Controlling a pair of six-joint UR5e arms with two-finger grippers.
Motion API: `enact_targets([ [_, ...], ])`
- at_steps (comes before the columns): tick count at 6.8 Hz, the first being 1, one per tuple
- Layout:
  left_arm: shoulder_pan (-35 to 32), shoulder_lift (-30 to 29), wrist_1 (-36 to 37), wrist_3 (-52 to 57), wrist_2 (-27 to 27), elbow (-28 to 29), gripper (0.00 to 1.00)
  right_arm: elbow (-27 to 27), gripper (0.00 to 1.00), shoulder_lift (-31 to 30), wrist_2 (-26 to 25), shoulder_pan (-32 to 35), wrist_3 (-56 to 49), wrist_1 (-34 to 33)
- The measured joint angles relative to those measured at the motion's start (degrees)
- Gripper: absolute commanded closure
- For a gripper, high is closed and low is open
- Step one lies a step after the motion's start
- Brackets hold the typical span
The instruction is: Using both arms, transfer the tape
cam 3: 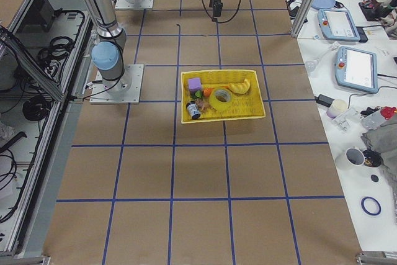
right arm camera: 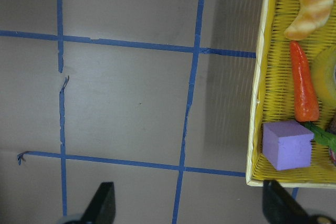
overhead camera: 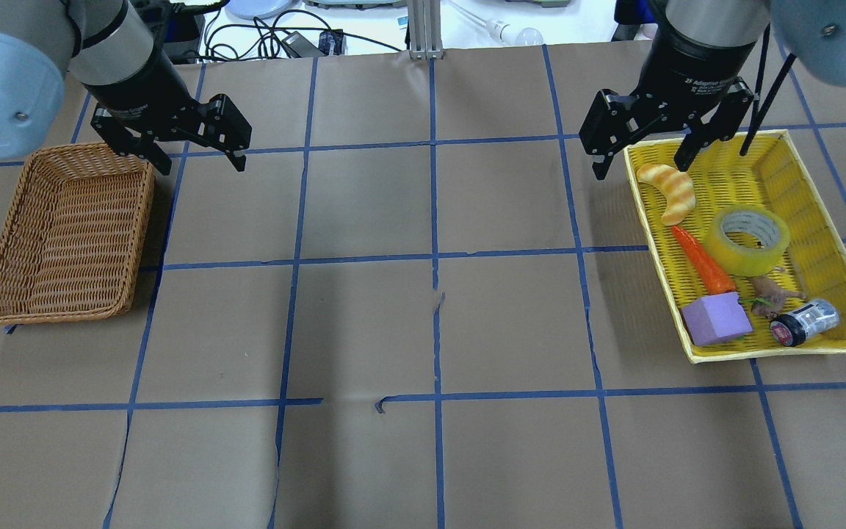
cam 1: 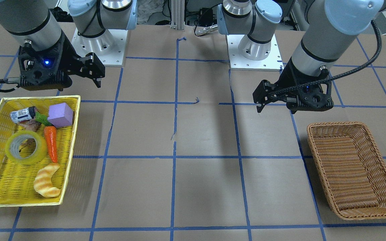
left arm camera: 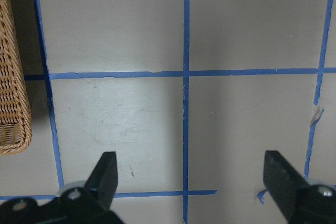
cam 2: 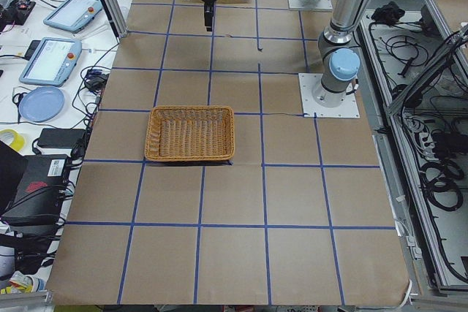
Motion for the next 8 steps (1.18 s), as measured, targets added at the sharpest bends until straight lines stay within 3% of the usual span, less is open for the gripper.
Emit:
enact_targets([
  [3, -1.7, 0.4, 0.1, -0.6, 2.5, 0.1, 0.00, 0.1, 0.00, 0.0, -0.9, 0.0, 0.1, 0.0],
  [8, -2.0, 0.2, 0.1, -0.9, 2.2, -0.2, 0.00, 0.3, 0.00, 0.1, -1.3, 0.0, 0.2, 0.2],
])
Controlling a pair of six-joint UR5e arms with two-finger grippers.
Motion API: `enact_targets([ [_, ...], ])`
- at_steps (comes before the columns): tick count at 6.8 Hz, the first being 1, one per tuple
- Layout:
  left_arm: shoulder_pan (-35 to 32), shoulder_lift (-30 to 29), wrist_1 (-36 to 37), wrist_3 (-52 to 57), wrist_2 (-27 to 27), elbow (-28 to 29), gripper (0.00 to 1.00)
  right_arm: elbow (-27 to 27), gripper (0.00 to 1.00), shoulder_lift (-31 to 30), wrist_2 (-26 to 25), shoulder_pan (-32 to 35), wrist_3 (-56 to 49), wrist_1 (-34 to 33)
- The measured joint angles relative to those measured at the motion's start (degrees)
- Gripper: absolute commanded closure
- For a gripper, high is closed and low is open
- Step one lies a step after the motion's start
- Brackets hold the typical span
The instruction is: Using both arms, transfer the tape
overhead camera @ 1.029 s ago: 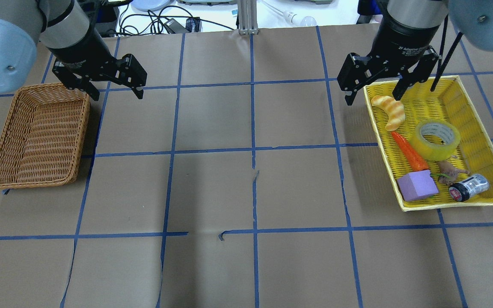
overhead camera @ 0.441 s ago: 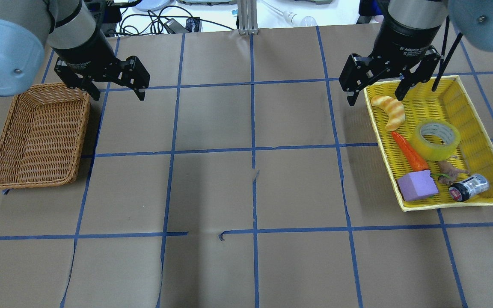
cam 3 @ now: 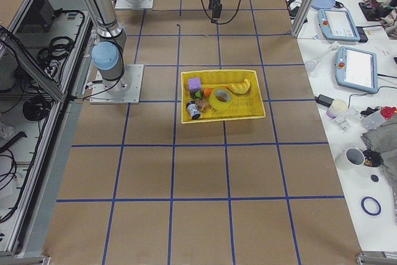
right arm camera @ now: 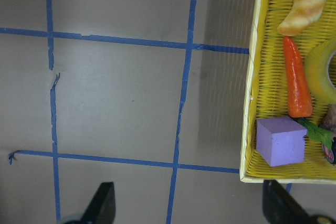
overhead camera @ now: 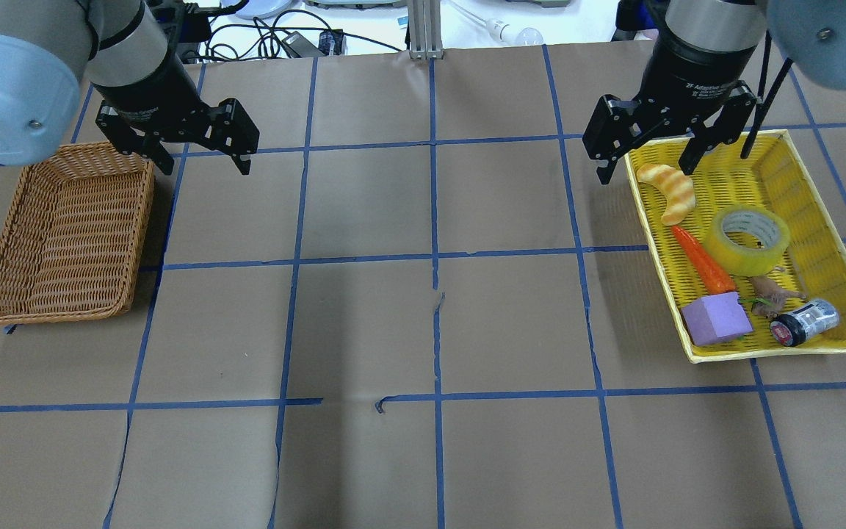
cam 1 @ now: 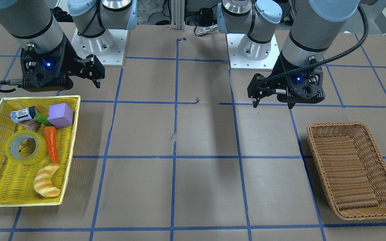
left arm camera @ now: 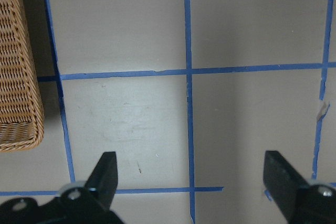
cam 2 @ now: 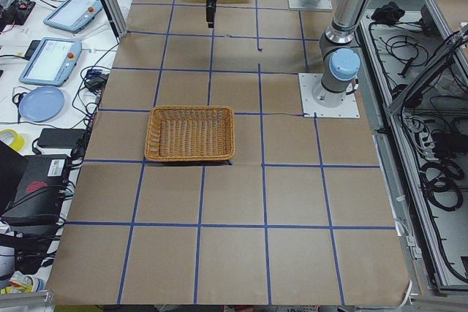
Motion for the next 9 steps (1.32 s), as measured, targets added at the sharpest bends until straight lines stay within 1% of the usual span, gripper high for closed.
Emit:
enact_targets([
  [2, 0.0, 0.0, -0.1, 0.0, -1.0, -0.1, 0.00, 0.0, 0.00, 0.0, 0.0, 0.0, 0.0, 0.2],
  [8, 0.0, -0.2, -0.1, 0.0, -1.1, -0.2, 0.00, 0.1, 0.00, 0.3, 0.0, -0.2, -0.3, 0.4],
  [9, 0.0, -0.2, -0.1, 0.0, -1.0, -0.2, 0.00, 0.2, 0.00, 0.7, -1.0, -1.1, -0.9, 0.0],
])
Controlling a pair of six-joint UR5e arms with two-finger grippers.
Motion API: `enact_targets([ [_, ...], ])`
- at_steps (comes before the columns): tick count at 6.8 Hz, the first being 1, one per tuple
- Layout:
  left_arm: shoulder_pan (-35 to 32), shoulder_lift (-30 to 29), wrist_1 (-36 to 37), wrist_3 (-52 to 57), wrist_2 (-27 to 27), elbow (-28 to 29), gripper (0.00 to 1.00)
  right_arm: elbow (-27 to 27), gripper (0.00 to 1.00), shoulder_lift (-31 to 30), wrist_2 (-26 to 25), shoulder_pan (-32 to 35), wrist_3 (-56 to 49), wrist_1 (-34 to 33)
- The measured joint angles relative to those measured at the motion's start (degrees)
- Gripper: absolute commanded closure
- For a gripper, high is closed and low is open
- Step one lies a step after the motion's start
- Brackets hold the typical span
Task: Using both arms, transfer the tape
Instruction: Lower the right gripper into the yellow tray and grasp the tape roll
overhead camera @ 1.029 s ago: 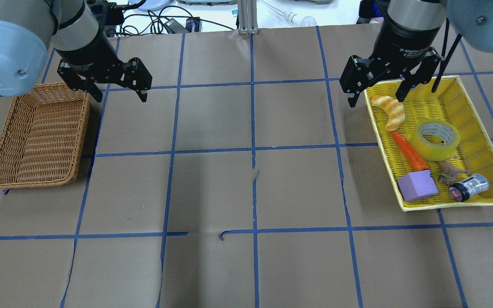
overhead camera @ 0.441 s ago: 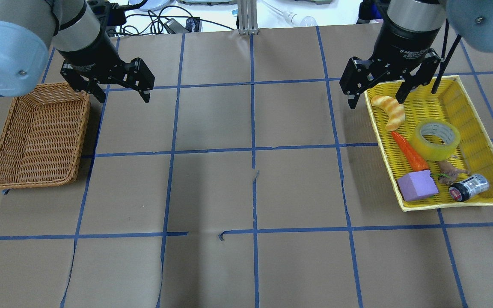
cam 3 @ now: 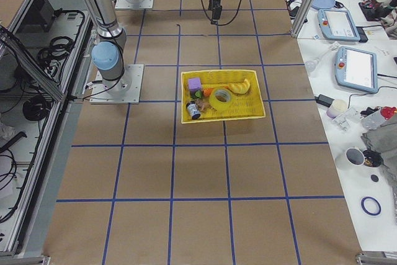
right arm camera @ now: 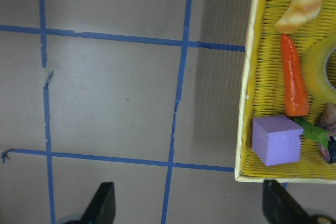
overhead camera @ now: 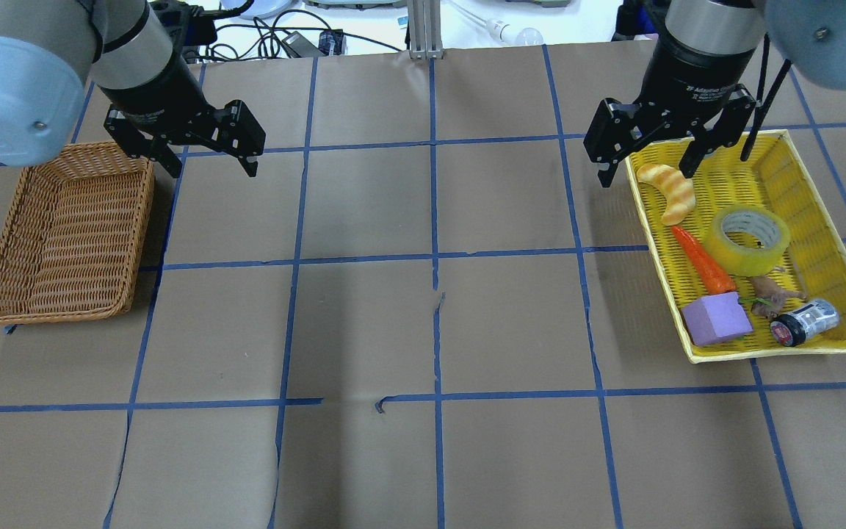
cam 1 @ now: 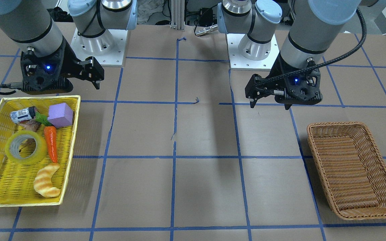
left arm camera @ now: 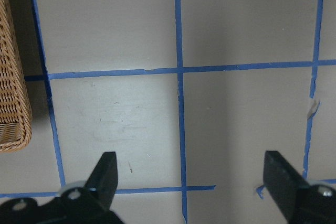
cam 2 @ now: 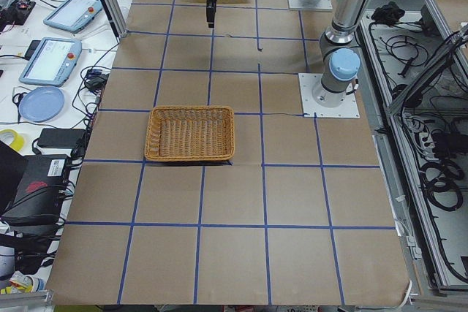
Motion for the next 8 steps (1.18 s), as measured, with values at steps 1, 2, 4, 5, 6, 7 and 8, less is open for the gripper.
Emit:
enact_targets([
  [1, 0.0, 0.0, 0.0, 0.0, 0.0, 0.0, 0.00, 0.5, 0.00, 0.7, -3.9, -1.6, -0.4, -0.3],
  [2, 0.0, -0.1, 0.0, 0.0, 0.0, 0.0, 0.00, 1.7, 0.00, 1.5, -9.9, -3.6, -1.3, -1.4],
  [4, 0.0, -0.1, 0.0, 0.0, 0.0, 0.0, 0.00, 7.4, 0.02, 4.0, -15.3, -8.4, -9.7, -10.0],
  [5, 0.0, -0.1, 0.0, 0.0, 0.0, 0.0, 0.00, 10.7, 0.04, 6.1, -15.7, -10.9, -15.6, -16.7],
  [6, 0.0, -0.2, 0.0, 0.0, 0.0, 0.0, 0.00, 14.2, 0.03, 8.5, -15.6, -13.2, -20.8, -25.1],
  [7, 0.0, -0.2, 0.0, 0.0, 0.0, -0.1, 0.00, 17.3, 0.04, 10.2, -15.2, -14.4, -24.8, -31.7],
  [8, 0.0, -0.3, 0.0, 0.0, 0.0, -0.1, 0.00, 19.6, 0.09, 11.5, -14.9, -14.9, -26.7, -35.3],
])
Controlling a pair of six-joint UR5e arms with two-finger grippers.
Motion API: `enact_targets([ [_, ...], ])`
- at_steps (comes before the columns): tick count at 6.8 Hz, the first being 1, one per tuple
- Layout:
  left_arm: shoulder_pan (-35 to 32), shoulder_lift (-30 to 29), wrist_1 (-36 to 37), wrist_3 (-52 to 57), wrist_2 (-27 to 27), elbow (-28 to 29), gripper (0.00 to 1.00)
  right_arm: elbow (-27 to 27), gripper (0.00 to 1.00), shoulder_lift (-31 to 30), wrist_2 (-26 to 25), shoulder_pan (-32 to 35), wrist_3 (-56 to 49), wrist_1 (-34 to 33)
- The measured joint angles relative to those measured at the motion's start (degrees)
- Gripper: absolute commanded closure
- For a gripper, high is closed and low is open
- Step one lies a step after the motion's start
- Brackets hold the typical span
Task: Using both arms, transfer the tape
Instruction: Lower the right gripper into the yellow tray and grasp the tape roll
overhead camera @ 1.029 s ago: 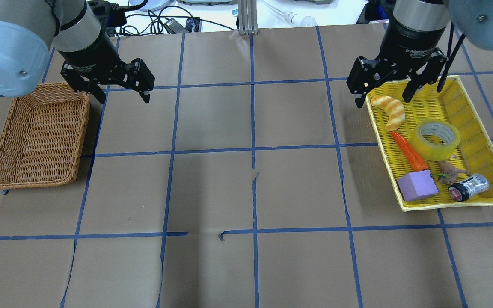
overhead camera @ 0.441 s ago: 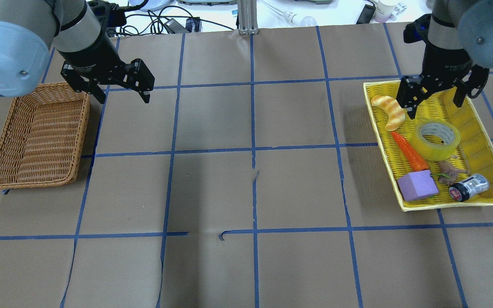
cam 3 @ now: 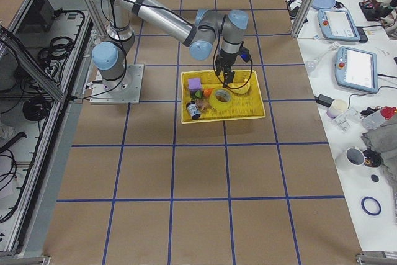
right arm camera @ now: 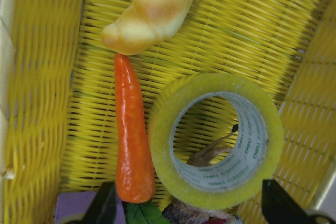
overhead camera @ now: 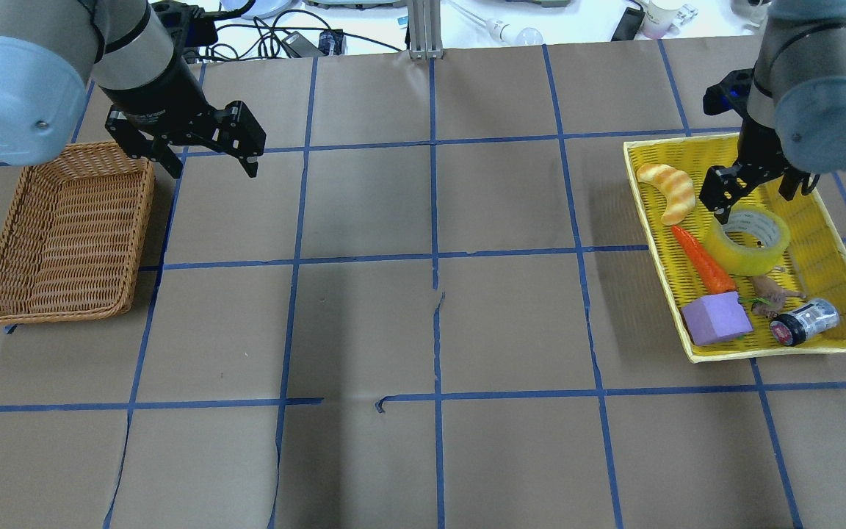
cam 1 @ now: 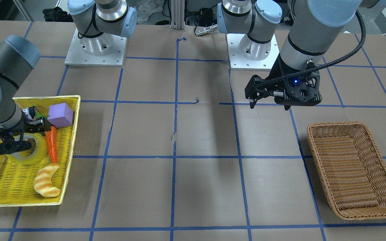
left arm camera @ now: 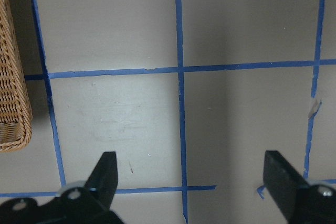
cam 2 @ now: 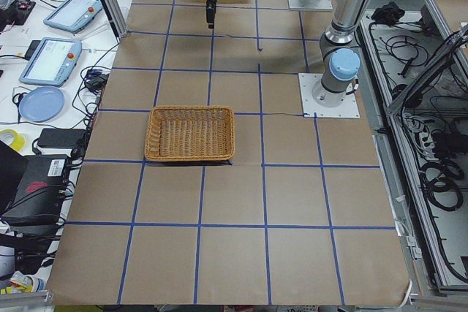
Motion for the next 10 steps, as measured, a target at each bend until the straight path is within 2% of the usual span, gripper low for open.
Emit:
enact_targets([
  [1, 0.0, 0.0, 0.0, 0.0, 0.0, 0.0, 0.00, 1.2, 0.50, 1.2, 0.1, -0.2, -0.6, -1.4],
  [2, 0.0, -0.1, 0.1, 0.0, -0.1, 0.0, 0.00, 1.7, 0.82, 2.3, 0.1, -0.5, -0.6, -1.8],
  [3, 0.0, -0.2, 0.1, 0.0, -0.1, 0.0, 0.00, 1.9, 1.00, 3.1, 0.1, -1.1, -0.5, -1.8],
  [7, 0.0, -0.4, 0.1, -0.1, 0.0, 0.0, 0.00, 0.9, 1.00, 2.9, 2.4, -2.1, 3.1, -0.7],
  [8, 0.0, -0.4, 0.1, -0.1, 0.0, 0.0, 0.00, -1.4, 1.00, 1.9, 2.8, -1.9, 3.6, 1.6],
  [10, 0.0, -0.5, 0.1, 0.0, 0.0, 0.0, 0.00, -9.1, 1.00, -0.9, 6.1, 0.9, 9.8, 10.9],
])
